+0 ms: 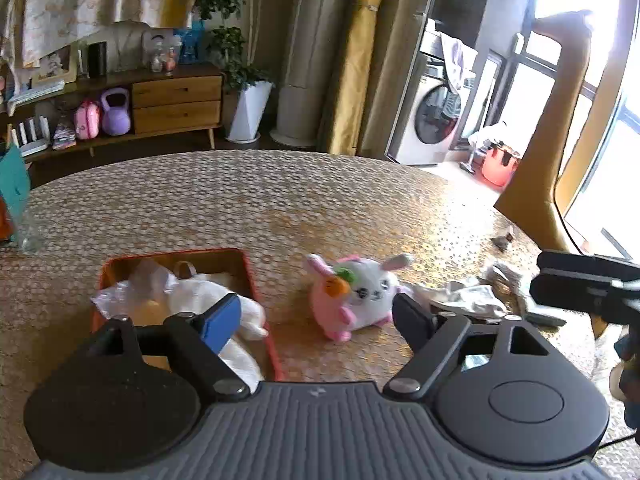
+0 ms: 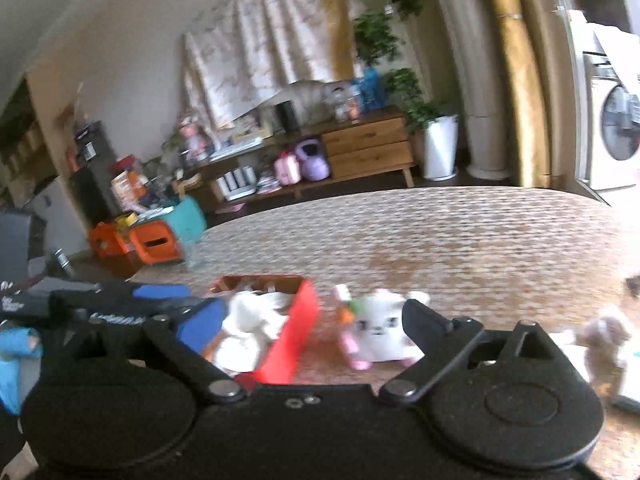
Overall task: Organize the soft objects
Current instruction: 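Move both tools back over the mask and white cloth on the table, then grasp the blue printed mask with the left tool while the right tool grasps the white cloth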
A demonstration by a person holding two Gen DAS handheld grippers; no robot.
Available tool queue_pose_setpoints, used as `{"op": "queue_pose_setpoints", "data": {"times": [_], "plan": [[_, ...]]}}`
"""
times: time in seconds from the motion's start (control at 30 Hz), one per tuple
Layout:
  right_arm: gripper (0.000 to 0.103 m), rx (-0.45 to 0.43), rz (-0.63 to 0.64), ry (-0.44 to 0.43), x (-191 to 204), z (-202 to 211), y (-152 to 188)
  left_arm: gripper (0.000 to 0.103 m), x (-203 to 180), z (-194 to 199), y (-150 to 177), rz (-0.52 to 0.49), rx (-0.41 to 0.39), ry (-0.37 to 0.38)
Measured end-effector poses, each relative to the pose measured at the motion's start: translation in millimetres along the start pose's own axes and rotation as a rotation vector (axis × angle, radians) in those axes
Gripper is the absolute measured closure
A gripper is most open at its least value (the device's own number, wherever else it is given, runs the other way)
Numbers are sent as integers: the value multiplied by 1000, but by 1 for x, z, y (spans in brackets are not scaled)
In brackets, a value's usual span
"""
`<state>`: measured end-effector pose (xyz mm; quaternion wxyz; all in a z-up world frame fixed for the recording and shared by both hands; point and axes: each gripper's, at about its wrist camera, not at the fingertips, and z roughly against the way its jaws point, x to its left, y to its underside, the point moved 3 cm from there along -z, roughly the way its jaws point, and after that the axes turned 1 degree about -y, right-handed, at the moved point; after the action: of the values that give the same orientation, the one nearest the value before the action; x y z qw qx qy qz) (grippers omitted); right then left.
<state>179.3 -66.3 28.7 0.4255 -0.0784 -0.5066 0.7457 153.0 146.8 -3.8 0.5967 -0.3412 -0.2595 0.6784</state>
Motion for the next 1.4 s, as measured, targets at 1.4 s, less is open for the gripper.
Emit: {"op": "queue_pose_setpoints", "data": {"times": [1.4], "plan": [[2,230,-153,216,-194,-49,63,2,-195,-162,80,-152,327,68]]}}
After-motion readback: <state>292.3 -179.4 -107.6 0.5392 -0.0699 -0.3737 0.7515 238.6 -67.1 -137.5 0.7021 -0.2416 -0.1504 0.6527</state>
